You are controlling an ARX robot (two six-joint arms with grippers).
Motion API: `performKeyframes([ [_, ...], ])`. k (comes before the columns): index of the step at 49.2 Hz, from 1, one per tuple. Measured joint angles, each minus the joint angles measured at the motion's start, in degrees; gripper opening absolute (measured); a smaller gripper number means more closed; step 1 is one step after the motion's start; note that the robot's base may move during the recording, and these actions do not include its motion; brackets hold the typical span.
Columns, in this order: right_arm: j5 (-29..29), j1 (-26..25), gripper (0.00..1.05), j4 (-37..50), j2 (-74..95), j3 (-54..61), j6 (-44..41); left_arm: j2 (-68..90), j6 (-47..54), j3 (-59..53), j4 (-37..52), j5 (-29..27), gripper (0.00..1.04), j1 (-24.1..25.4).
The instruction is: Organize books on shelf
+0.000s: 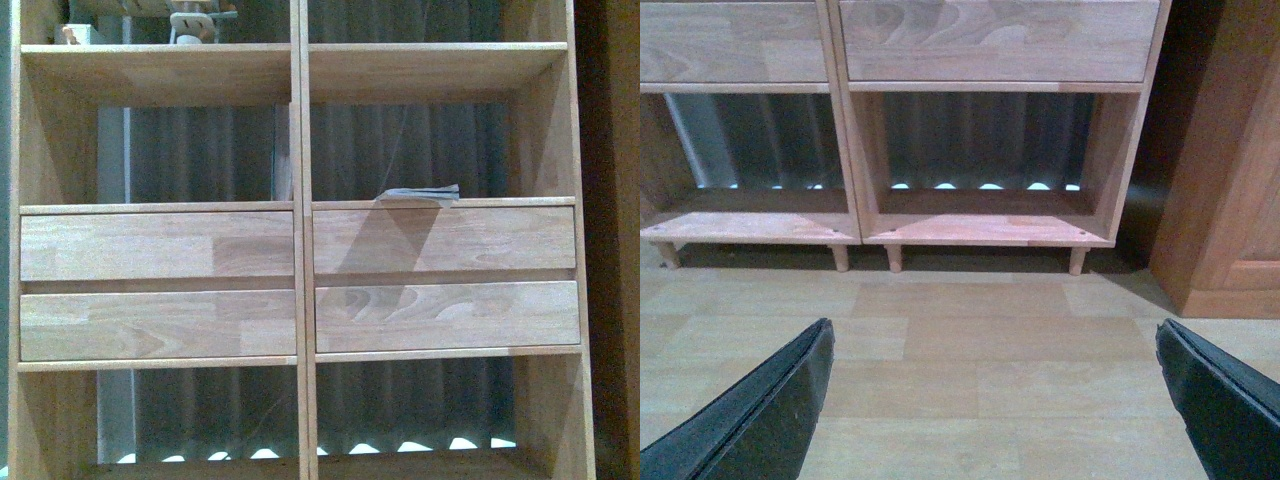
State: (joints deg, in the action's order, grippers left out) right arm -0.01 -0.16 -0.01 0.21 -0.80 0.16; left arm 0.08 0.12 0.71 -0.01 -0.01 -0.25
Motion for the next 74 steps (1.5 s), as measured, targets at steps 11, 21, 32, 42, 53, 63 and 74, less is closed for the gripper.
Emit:
performKeyframes([
  [11, 0.0, 0.0, 0.98, 0.0, 0.0, 0.0, 0.0, 0.0, 0.0, 0.0, 0.0, 0.0, 0.97, 0.0],
  [21, -0.1, 0.0, 0.98, 0.0, 0.0, 0.0, 0.0, 0.0, 0.0, 0.0, 0.0, 0.0, 0.97, 0.0],
  [32, -0.1, 0.0, 0.98, 0.0, 0.0, 0.0, 0.0, 0.0, 0.0, 0.0, 0.0, 0.0, 0.97, 0.0],
  [42, -0.1, 0.0, 0.98, 0.0, 0.0, 0.0, 0.0, 0.0, 0.0, 0.0, 0.0, 0.0, 0.97, 0.0],
  [53, -0.1, 0.0, 0.98, 0.0, 0.0, 0.0, 0.0, 0.0, 0.0, 0.0, 0.0, 0.0, 0.97, 0.0],
  [63, 0.0, 0.0, 0.98, 0.0, 0.0, 0.0, 0.0, 0.0, 0.0, 0.0, 0.0, 0.1, 0.97, 0.0],
  [74, -0.1, 0.0, 0.98, 0.0, 0.0, 0.0, 0.0, 0.0, 0.0, 0.0, 0.0, 0.0, 0.97, 0.0],
])
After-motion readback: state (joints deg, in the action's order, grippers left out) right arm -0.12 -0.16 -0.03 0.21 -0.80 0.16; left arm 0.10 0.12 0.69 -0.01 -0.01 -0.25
